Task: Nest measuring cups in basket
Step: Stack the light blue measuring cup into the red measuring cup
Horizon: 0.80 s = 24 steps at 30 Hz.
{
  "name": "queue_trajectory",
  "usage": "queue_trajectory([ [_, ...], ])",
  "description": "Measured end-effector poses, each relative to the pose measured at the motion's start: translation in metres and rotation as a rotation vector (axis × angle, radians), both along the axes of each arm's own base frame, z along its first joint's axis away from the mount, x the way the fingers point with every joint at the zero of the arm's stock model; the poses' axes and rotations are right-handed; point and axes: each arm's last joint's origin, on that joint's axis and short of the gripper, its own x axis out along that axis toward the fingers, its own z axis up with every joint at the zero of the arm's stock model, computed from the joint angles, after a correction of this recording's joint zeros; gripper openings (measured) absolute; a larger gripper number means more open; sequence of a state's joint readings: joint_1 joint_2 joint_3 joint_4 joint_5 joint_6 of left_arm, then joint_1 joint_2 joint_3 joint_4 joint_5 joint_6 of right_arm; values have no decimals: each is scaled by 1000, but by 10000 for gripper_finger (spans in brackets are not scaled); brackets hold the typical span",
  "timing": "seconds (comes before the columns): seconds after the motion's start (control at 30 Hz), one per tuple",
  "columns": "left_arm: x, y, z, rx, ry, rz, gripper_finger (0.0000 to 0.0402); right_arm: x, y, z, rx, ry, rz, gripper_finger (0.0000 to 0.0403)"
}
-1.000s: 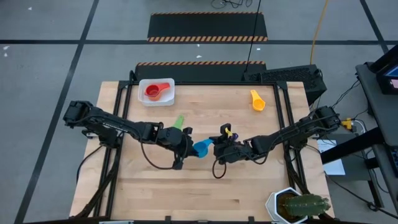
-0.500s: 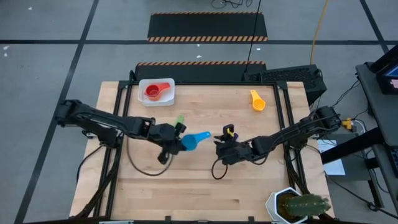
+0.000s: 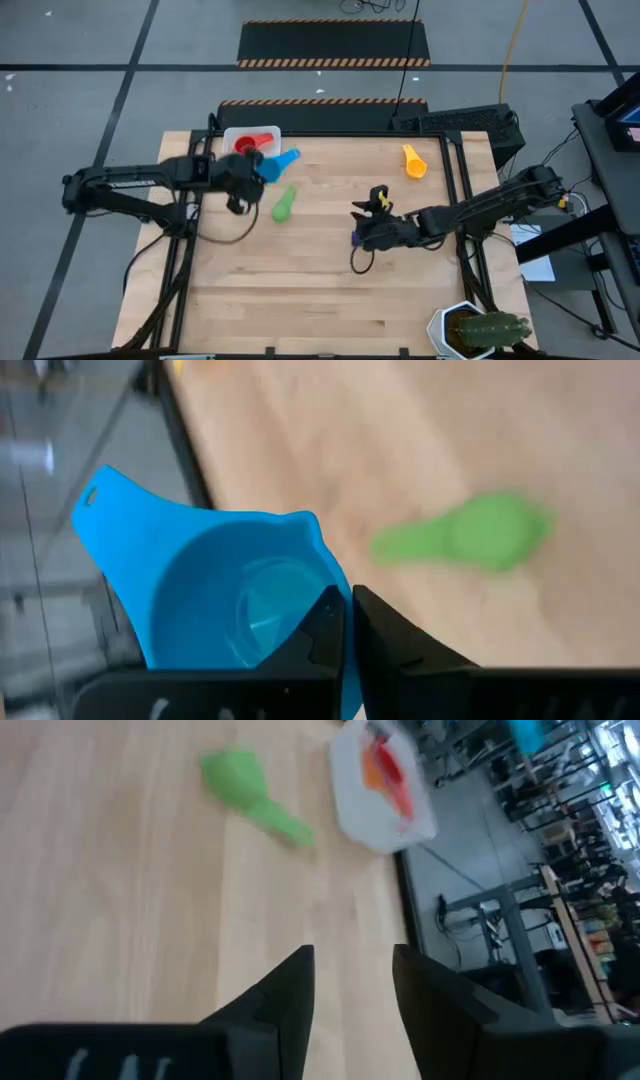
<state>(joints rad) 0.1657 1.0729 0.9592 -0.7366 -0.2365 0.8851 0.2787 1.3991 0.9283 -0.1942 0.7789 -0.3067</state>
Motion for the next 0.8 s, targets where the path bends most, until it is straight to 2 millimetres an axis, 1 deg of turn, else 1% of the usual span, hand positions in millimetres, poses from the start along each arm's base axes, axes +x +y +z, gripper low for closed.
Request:
queue_trajectory([
  [0.13, -11, 34, -1, -11, 26, 132, 22, -10, -2, 19, 26, -68, 4, 131],
  [0.3, -24, 70, -6, -24, 52, 227, 8, -18, -3, 31, 53, -110, 23, 130],
  [0.4, -31, 92, -11, -25, 75, 298, 13, -19, -2, 31, 70, -103, 40, 130],
  [0.47, -34, 104, -17, -55, 95, 310, 19, -19, -2, 31, 77, -100, 49, 130],
  [0.6, -35, 126, -33, -105, 154, 331, 9, -20, -2, 25, 79, -85, 64, 130],
  [0.7, -35, 138, -45, -133, 200, 357, 9, -21, -2, 21, 74, -72, 64, 130],
  [0.8, -34, 148, -55, -136, 227, 356, 19, -22, -3, 19, 66, -63, 68, 130],
])
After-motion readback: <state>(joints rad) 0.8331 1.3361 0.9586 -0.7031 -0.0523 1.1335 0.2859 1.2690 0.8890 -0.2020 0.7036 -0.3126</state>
